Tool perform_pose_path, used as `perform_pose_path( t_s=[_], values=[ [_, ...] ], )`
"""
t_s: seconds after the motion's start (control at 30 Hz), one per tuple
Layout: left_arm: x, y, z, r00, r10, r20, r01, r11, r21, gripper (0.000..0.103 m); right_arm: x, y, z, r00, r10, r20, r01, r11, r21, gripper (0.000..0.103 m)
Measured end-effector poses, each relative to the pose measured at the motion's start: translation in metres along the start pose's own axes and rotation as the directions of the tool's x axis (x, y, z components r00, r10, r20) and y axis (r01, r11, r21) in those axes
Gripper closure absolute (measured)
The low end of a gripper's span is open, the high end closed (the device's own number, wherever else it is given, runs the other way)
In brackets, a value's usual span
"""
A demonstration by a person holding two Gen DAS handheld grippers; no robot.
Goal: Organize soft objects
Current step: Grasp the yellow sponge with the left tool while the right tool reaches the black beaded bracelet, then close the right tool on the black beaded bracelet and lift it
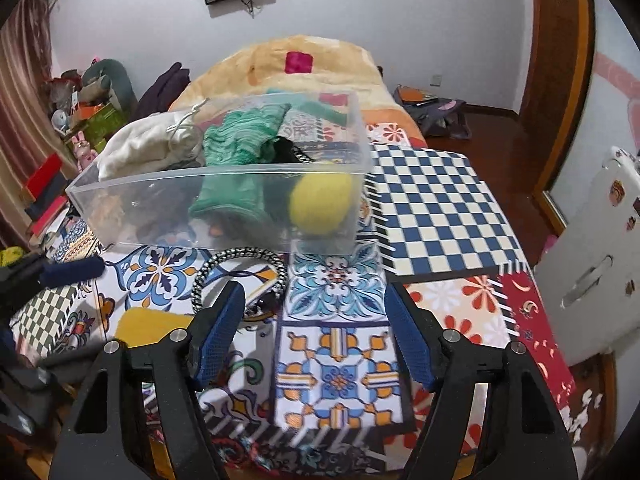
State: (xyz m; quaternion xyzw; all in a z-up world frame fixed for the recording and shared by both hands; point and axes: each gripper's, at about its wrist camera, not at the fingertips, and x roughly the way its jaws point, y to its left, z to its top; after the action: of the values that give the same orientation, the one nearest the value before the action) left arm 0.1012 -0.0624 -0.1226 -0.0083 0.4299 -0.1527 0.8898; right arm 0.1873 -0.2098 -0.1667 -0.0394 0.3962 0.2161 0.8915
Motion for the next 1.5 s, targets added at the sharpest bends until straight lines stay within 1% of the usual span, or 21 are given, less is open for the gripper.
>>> perform_pose_path(
  t_s=[0.07,0.1,0.13,0.17,0.23,0.27,0.33,0.5,0.7,0.83,0.9,1.07,1.1,1.13,1.17,1.23,1.27,1.33,1.37,1.43,1.5],
  values=[
    [0.009,-0.005,-0.001,1.0,0.0,-0.009,0.0,1.0,0.009,0.017,-0.003,-0.003,-0.005,1.0,-0.007,0.002,0.007,1.0,0.009,0.035],
    [0.012,-0.007,-0.001,1.0,-0.001,-0.01,0.001,1.0,0.012,0.018,-0.004,-0.004,-0.006,1.0,-0.009,0.001,0.009,1.0,0.014,0.038],
    [0.014,-0.008,-0.002,1.0,-0.003,-0.009,0.003,1.0,0.013,0.026,-0.005,-0.004,-0.006,1.0,-0.006,-0.003,0.006,1.0,0.018,0.042],
    [0.015,-0.008,-0.003,1.0,-0.007,-0.01,0.007,1.0,0.015,0.03,-0.005,-0.004,-0.006,1.0,-0.002,-0.004,0.002,1.0,0.02,0.042],
    [0.015,-0.006,-0.004,0.999,-0.035,-0.008,0.035,0.999,0.015,0.046,-0.005,-0.003,-0.006,1.0,0.0,-0.006,0.0,1.0,0.019,0.043],
    [0.015,-0.004,-0.004,0.999,-0.05,-0.004,0.05,0.999,0.012,0.05,-0.005,-0.002,-0.006,1.0,0.003,-0.005,-0.003,1.0,0.017,0.043],
    [0.01,-0.002,-0.005,0.999,-0.04,0.011,0.04,0.999,0.011,0.053,-0.005,0.001,-0.005,1.0,0.016,-0.006,-0.016,1.0,0.015,0.043],
    [-0.008,0.015,-0.007,0.998,-0.035,0.057,0.037,0.999,-0.036,0.055,0.0,0.011,-0.003,0.998,0.055,-0.024,-0.054,0.998,0.011,0.043],
    [-0.025,0.043,-0.003,0.993,0.044,0.109,-0.032,0.994,-0.104,0.055,0.013,0.025,0.002,0.995,0.084,-0.056,-0.084,0.996,-0.008,0.042],
    [-0.031,0.056,-0.003,0.99,0.07,0.126,-0.053,0.99,-0.134,0.055,0.027,0.037,0.004,0.991,0.093,-0.098,-0.097,0.995,-0.027,0.031],
    [-0.034,0.06,-0.003,0.988,0.075,0.134,-0.056,0.988,-0.143,0.055,0.031,0.044,0.005,0.991,0.086,-0.103,-0.091,0.994,-0.052,0.028],
    [-0.037,0.063,-0.005,0.986,0.083,0.146,-0.061,0.987,-0.148,0.055,0.037,0.06,0.003,0.995,0.036,-0.092,-0.047,0.991,-0.123,0.029],
    [-0.037,0.062,-0.006,0.986,0.083,0.147,-0.061,0.987,-0.147,0.055,0.036,0.062,0.003,0.996,0.032,-0.087,-0.043,0.991,-0.13,0.034],
    [-0.038,0.06,-0.005,0.985,0.084,0.148,-0.062,0.987,-0.146,0.055,0.035,0.063,0.002,0.996,0.039,-0.079,-0.05,0.99,-0.133,0.043],
    [-0.039,0.06,-0.005,0.985,0.085,0.149,-0.064,0.987,-0.146,0.055,0.034,0.062,0.002,0.996,0.04,-0.076,-0.05,0.99,-0.134,0.046],
    [-0.04,0.059,-0.006,0.984,0.088,0.153,-0.066,0.988,-0.143,0.055,0.032,0.06,0.001,0.997,0.039,-0.068,-0.047,0.991,-0.128,0.061],
    [-0.041,0.059,-0.005,0.984,0.09,0.155,-0.068,0.988,-0.142,0.055,0.031,0.059,0.001,0.997,0.04,-0.066,-0.048,0.991,-0.126,0.066],
    [-0.042,0.059,-0.004,0.982,0.098,0.162,-0.076,0.987,-0.139,0.055,0.03,0.057,0.001,0.997,0.046,-0.063,-0.054,0.991,-0.122,0.085],
    [-0.043,0.058,-0.004,0.981,0.101,0.163,-0.079,0.987,-0.137,0.055,0.029,0.057,0.001,0.997,0.052,-0.063,-0.059,0.991,-0.121,0.088],
    [-0.045,0.058,-0.002,0.98,0.108,0.17,-0.085,0.987,-0.135,0.055,0.024,0.05,-0.002,0.995,0.075,-0.061,-0.081,0.99,-0.116,0.089],
    [-0.048,0.058,0.0,0.977,0.113,0.18,-0.089,0.987,-0.134,0.055,0.017,0.048,-0.005,0.996,0.077,-0.043,-0.082,0.99,-0.118,0.089]
  ],
)
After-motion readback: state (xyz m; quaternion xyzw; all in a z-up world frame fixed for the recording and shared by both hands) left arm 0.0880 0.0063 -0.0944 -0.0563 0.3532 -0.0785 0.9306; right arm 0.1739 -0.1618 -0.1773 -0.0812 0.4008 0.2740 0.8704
